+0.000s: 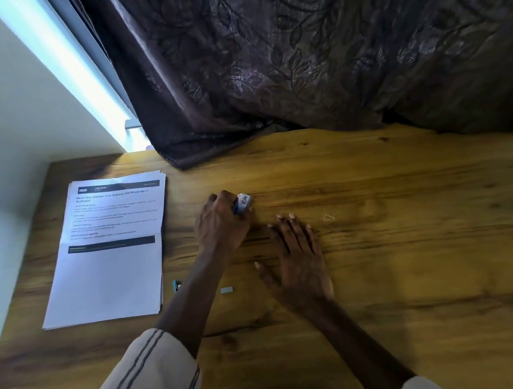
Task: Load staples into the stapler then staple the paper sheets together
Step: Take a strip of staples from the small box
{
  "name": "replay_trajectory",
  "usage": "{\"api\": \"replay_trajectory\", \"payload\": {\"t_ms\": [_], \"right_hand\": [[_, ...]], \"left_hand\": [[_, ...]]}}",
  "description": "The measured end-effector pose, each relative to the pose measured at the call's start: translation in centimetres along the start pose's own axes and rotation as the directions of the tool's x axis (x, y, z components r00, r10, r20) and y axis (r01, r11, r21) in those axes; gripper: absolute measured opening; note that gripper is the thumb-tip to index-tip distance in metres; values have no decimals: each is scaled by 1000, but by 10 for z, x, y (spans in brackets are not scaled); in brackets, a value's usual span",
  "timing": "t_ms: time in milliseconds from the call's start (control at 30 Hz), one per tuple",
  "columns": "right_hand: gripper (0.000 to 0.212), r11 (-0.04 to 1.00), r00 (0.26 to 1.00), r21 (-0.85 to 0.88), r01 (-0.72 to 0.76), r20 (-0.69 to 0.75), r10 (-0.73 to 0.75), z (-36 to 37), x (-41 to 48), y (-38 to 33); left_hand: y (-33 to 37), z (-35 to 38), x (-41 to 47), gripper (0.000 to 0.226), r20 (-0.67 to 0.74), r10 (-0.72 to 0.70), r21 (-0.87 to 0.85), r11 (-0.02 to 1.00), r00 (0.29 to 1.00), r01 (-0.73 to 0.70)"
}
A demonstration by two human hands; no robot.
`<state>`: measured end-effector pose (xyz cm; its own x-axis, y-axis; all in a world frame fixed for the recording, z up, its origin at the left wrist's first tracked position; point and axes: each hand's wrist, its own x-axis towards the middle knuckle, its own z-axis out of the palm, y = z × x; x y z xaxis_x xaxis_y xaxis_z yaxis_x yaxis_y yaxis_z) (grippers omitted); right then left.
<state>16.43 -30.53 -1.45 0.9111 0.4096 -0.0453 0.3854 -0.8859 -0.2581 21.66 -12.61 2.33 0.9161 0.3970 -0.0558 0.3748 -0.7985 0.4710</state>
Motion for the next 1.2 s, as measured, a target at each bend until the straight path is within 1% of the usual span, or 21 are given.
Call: {"api": "replay_trajectory", "payload": {"t_ms": [100,167,233,267,300,333,367,400,433,467,533,567,667,833,1067,1200], "right_hand": [[78,1000,1000,4,8,-10,-8,-2,1,2],[76,999,1000,43,12,-13,-12,-1,2,3],[70,984,1000,178,-7,-23,11,-2,3,5],[66,955,998,294,-36,-36,49,-5,4,5],[60,899,993,432,-72,-50,103,-10,4,4],[51,813,986,572,-104,-51,161,-17,3,3],[38,705,978,698,-128,-27,205,-26,2,1],[28,601,975,784,-154,21,222,-34,2,-2],[28,524,975,834,-174,72,210,-41,0,-6],[34,484,977,855,-186,107,185,-46,-2,-9],[39,456,976,866,-207,153,153,-50,-7,-13],[38,419,973,879,-226,182,143,-50,-9,-15],[31,240,957,927,-289,271,106,-53,-17,-22],[21,75,935,935,-346,337,113,-56,-23,-28],[24,-63,902,903,-426,429,46,-59,-24,-30],[24,-84,885,883,-462,465,29,-60,-24,-33]], "left_hand": [[-1,-6,-11,37,-27,15,-38,999,1000,-16],[-5,-11,-26,34,-37,47,-76,996,998,-50],[-13,-16,-43,34,-25,107,-130,985,994,-109],[-18,-18,-52,38,-12,145,-155,977,989,-145],[-22,-20,-61,42,1,188,-178,966,982,-185],[-27,-22,-70,46,15,223,-203,955,975,-215],[-32,-25,-78,49,25,248,-230,944,968,-236],[-36,-27,-86,50,35,268,-249,935,963,-251],[-41,-29,-92,50,45,287,-257,929,957,-266],[-45,-30,-97,49,54,307,-252,925,950,-284],[-50,-32,-105,50,74,337,-245,919,939,-310],[-52,-33,-108,49,82,344,-252,915,935,-315],[-53,-38,-115,47,104,371,-294,898,923,-327],[-53,-50,-120,42,110,397,-360,871,911,-336],[-56,-62,-118,42,124,411,-407,851,903,-332],[-58,-64,-118,42,118,416,-390,854,902,-344]]}}
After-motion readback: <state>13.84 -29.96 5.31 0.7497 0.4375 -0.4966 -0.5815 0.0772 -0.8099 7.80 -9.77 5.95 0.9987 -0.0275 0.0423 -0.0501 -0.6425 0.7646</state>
